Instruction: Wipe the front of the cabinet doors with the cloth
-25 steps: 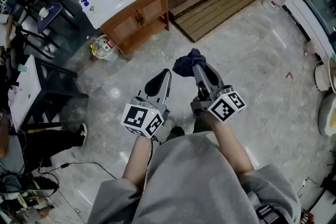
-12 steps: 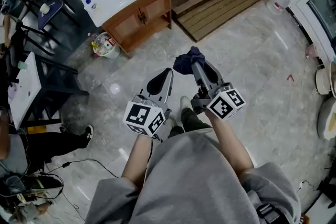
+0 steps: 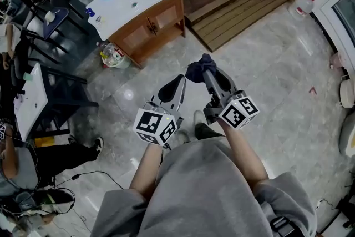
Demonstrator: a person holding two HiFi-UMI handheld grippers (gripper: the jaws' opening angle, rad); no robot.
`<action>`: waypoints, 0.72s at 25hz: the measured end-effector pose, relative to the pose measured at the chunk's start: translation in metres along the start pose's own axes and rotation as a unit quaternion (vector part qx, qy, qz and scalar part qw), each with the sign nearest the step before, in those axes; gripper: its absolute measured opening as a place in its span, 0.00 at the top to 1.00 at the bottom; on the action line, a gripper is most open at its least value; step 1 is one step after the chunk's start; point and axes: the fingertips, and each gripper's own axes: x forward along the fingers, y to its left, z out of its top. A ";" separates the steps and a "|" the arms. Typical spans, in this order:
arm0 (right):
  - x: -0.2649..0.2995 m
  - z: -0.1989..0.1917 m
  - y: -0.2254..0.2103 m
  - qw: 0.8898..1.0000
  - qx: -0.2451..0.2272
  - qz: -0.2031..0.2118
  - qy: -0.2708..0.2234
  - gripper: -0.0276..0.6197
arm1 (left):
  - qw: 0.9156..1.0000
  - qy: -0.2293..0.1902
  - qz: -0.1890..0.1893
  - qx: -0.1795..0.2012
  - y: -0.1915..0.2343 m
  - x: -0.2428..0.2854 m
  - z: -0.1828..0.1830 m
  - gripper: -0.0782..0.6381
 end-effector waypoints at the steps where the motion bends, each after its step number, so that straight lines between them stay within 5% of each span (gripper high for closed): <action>1: 0.004 0.001 -0.006 1.000 0.002 0.001 0.001 0.83 | 1.000 0.001 0.003 0.000 0.002 0.006 0.000 0.88; 18: 0.053 0.016 -0.074 0.998 0.051 0.017 0.026 0.83 | 0.998 0.034 0.048 0.011 0.033 0.078 0.001 0.88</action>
